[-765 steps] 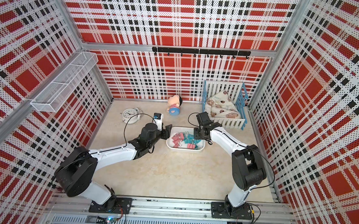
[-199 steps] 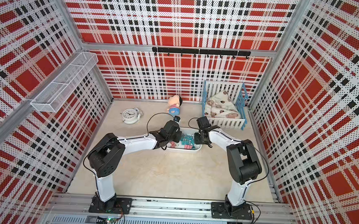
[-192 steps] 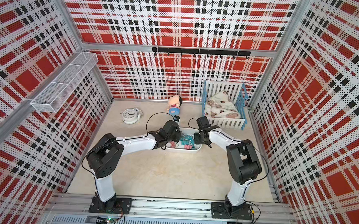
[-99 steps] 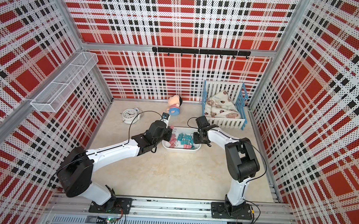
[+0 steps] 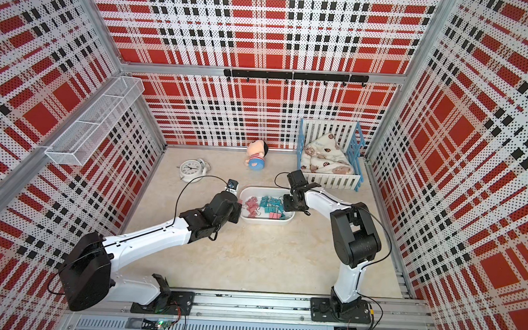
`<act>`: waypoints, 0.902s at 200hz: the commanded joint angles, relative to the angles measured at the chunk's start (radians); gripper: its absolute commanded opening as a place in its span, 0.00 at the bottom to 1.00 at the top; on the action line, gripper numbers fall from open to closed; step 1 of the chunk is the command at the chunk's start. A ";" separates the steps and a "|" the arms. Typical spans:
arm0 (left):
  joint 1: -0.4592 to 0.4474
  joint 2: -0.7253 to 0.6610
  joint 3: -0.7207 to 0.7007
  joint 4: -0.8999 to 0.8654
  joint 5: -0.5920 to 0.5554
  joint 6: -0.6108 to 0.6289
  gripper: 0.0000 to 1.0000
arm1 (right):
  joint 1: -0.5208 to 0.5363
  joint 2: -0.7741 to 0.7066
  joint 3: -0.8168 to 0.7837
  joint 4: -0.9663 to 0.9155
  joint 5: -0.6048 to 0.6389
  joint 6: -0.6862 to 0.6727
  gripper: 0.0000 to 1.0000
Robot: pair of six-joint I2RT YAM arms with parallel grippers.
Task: Take out the binder clips from the storage box
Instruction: Place the binder clip at the center of the board.
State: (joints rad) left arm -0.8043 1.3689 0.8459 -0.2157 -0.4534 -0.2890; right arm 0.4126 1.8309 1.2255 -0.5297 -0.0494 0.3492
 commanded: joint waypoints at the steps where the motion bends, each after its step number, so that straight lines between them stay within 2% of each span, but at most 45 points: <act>1: -0.052 0.013 0.004 -0.015 -0.019 -0.045 0.00 | 0.012 0.003 0.028 -0.002 -0.018 -0.017 0.48; 38: -0.113 0.032 0.007 -0.049 -0.037 -0.075 0.00 | 0.012 -0.010 0.044 -0.011 -0.023 -0.025 0.55; 108: -0.217 0.110 0.025 -0.145 -0.078 -0.153 0.00 | 0.012 -0.009 0.047 -0.012 -0.023 -0.032 0.57; 150: -0.225 0.205 0.057 -0.195 -0.105 -0.155 0.00 | 0.012 -0.015 0.039 -0.010 -0.020 -0.030 0.58; 180: -0.243 0.213 0.058 -0.201 -0.104 -0.148 0.00 | 0.012 -0.018 0.032 -0.010 -0.018 -0.029 0.58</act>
State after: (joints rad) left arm -1.0397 1.5341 0.9310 -0.3035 -0.5751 -0.4305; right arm 0.4160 1.8309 1.2503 -0.5346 -0.0677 0.3290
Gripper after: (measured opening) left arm 0.073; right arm 0.580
